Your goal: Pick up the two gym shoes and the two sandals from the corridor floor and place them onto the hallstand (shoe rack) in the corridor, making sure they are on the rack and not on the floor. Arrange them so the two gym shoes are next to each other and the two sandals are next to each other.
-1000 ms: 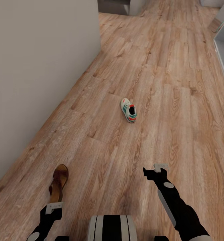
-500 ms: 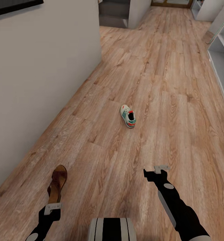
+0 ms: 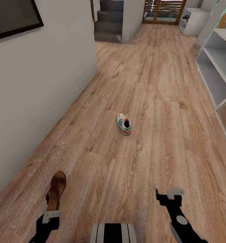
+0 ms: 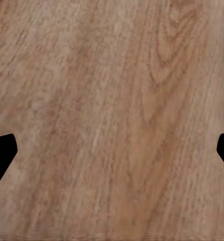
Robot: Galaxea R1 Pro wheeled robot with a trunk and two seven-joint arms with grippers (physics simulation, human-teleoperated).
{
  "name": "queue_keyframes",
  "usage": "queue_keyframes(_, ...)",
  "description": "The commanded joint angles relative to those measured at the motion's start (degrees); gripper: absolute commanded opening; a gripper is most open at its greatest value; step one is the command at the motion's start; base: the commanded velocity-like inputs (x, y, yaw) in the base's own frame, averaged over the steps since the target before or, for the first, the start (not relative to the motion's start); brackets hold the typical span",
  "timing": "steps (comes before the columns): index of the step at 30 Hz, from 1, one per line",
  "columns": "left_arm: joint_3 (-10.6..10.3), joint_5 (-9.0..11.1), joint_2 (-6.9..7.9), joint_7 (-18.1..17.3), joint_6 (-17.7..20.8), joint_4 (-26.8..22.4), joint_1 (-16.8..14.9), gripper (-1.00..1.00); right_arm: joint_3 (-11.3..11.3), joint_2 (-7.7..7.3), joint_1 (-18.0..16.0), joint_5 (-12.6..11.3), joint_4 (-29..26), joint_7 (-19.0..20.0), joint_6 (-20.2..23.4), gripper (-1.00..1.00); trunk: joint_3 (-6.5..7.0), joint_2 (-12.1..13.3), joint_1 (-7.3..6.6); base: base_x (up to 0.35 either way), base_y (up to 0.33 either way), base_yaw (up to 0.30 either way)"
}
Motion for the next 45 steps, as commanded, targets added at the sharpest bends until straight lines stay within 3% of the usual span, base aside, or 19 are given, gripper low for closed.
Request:
queue_keyframes(1, 0.4, -0.4, -0.04, -0.4, -0.2, 0.0, 0.2, -1.0, 0.3, -0.08, 0.4, -0.4, 0.8, -0.5, -1.4, 1.0, 0.29, 0.0, -0.03, 0.0, 0.0, -0.129)
queue_keyframes(8, 0.4, -0.4, -0.11, -0.2, -2.3, 0.1, 1.4, -1.0, 0.4, 0.06, 4.1, -0.5, 8.4, -0.5, -12.8, 1.0, 2.44, 0.1, -0.21, 0.0, 0.0, -0.127)
queue_keyframes(18, 0.4, -0.3, -0.27, -0.1, -4.1, 0.6, 2.6, -1.0, 0.6, 0.38, 4.9, -0.5, 21.4, -0.2, -25.7, 1.0, 5.52, 0.2, -0.47, 0.0, 0.0, -0.124)
queue_keyframes(25, 0.4, -0.3, -0.38, -0.1, -4.2, 0.8, 2.8, -1.0, 0.7, 0.85, 5.0, -0.5, 24.5, -0.2, -28.2, 1.0, 7.68, 0.3, -0.65, 0.0, 0.0, -0.119)
queue_keyframes(45, 0.5, -0.3, -0.46, -0.1, -4.2, 1.1, 2.8, -1.0, 0.7, 1.14, 4.9, -0.5, 25.1, -0.4, -28.5, 1.0, 13.85, 0.6, -1.17, 0.0, 0.0, -0.097)
